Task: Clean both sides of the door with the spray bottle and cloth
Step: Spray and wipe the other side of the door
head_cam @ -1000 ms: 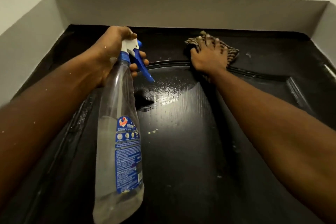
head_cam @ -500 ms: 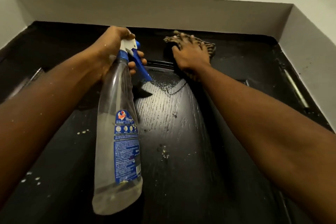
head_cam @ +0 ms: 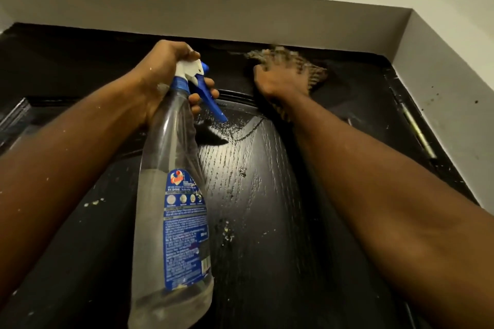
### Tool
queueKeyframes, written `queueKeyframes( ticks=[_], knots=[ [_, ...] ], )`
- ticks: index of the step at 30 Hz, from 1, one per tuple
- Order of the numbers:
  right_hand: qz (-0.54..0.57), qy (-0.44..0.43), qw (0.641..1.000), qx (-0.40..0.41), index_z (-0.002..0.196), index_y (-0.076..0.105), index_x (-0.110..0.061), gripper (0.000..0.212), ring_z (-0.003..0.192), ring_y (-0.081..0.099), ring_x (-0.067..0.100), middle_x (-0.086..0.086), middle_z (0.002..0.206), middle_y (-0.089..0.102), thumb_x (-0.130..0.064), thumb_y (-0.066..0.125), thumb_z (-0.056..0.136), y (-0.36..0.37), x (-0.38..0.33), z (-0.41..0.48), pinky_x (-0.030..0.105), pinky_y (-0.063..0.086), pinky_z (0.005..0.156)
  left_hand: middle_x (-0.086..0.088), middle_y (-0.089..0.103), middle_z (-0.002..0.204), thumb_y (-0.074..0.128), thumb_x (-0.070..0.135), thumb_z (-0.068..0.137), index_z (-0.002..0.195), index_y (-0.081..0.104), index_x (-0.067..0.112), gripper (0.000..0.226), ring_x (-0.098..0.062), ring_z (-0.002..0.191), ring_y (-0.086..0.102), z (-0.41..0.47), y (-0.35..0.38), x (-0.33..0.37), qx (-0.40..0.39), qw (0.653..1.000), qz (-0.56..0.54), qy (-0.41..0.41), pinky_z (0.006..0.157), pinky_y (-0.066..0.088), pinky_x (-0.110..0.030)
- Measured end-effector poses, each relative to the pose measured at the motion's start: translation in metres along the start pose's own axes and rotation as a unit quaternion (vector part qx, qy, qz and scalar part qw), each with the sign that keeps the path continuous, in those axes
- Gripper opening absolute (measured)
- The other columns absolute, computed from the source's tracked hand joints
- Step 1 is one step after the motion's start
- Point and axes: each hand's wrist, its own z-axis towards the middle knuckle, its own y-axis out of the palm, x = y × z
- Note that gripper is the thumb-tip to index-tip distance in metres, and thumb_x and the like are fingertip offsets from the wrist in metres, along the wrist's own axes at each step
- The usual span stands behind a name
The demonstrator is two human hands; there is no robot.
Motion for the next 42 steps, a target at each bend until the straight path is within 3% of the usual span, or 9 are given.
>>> queueKeyframes(
  ticks=[3,5,12,17,20,25,31,37,42],
  knots=[
    [-0.005,-0.203,0.977,-0.068,0.161,0.012,-0.032,0.056,0.156,-0.001,0.014,-0.006,0.17,0.003,-0.045,0.023,0.108,-0.005,-0.028,-0.003,0.046,-0.003,0.124,-0.007,0.067,0.08,0.042,0.03,0.097,0.108,0.055,0.011,0.026,-0.018,0.067,0.069,0.0,-0.003,-0.001,0.009,1.0,0.0,-0.003,0.04,0.048,-0.018],
    [-0.005,-0.228,0.971,-0.069,0.161,0.012,-0.028,0.058,0.155,0.002,0.011,-0.005,0.169,0.007,-0.044,0.025,0.107,-0.006,-0.024,-0.003,0.04,-0.001,0.125,-0.007,0.068,0.079,0.042,0.03,0.097,0.107,0.056,0.011,0.025,-0.018,0.065,0.07,-0.001,0.0,0.0,0.009,1.0,0.006,-0.003,0.04,0.048,-0.018],
    [0.004,-0.008,1.0,0.009,0.16,0.024,-0.026,0.073,0.155,0.01,0.022,0.0,0.169,0.012,-0.06,0.015,0.096,-0.025,0.112,0.007,0.051,0.006,0.125,-0.004,0.065,0.079,0.042,0.031,0.097,0.113,0.055,0.012,0.028,-0.017,0.067,0.07,0.0,0.021,0.008,-0.019,1.0,0.005,0.0,0.039,0.048,-0.019],
    [0.016,0.145,0.988,0.04,0.161,0.015,-0.031,0.061,0.156,0.001,0.024,-0.003,0.17,0.004,-0.048,0.023,0.104,-0.035,0.154,-0.003,0.053,-0.001,0.124,-0.005,0.063,0.079,0.04,0.03,0.097,0.11,0.056,0.01,0.028,-0.016,0.063,0.069,-0.003,0.045,0.008,-0.037,0.999,-0.003,-0.004,0.039,0.046,-0.018],
    [0.012,0.09,0.996,0.023,0.161,0.017,-0.029,0.059,0.156,0.003,0.025,0.0,0.17,0.006,-0.046,0.023,0.104,-0.03,0.125,-0.007,0.053,-0.001,0.123,-0.005,0.064,0.079,0.041,0.03,0.097,0.108,0.056,0.01,0.028,-0.017,0.066,0.069,-0.004,0.059,0.005,-0.041,0.999,-0.015,-0.007,0.04,0.047,-0.018],
    [0.002,-0.224,0.973,-0.06,0.16,0.017,-0.031,0.059,0.154,0.008,0.009,-0.008,0.168,0.013,-0.046,0.026,0.104,-0.026,0.12,-0.022,0.037,0.002,0.125,-0.006,0.062,0.08,0.04,0.029,0.096,0.107,0.055,0.01,0.026,-0.017,0.065,0.068,-0.006,0.082,0.001,-0.051,0.998,-0.032,-0.016,0.04,0.046,-0.017],
    [0.019,0.038,0.998,0.037,0.16,0.021,-0.029,0.06,0.155,0.01,0.023,-0.001,0.169,0.013,-0.046,0.025,0.103,-0.041,0.193,0.002,0.047,0.005,0.125,-0.005,0.061,0.079,0.041,0.031,0.096,0.105,0.056,0.01,0.027,-0.019,0.082,0.063,-0.003,0.105,-0.008,-0.062,0.997,-0.025,-0.034,0.041,0.045,-0.016],
    [0.014,-0.021,1.0,-0.016,0.161,0.018,-0.027,0.062,0.156,0.006,0.021,-0.001,0.17,0.009,-0.045,0.022,0.102,-0.041,0.189,-0.01,0.048,0.004,0.125,-0.006,0.061,0.079,0.041,0.031,0.096,0.109,0.053,0.012,0.026,-0.016,0.066,0.066,-0.005,0.12,-0.02,-0.078,0.995,-0.032,-0.046,0.042,0.046,-0.018],
    [0.213,0.007,0.971,-0.11,0.138,0.053,-0.012,0.049,0.127,0.051,0.034,0.017,0.142,0.053,-0.04,0.031,0.103,-0.061,0.196,-0.034,0.041,0.044,0.102,-0.007,0.063,0.081,0.042,0.032,0.096,0.11,0.055,0.01,0.03,-0.016,0.065,0.067,-0.012,0.14,-0.025,-0.096,0.993,-0.023,-0.072,0.04,0.046,-0.017]
  ],
)
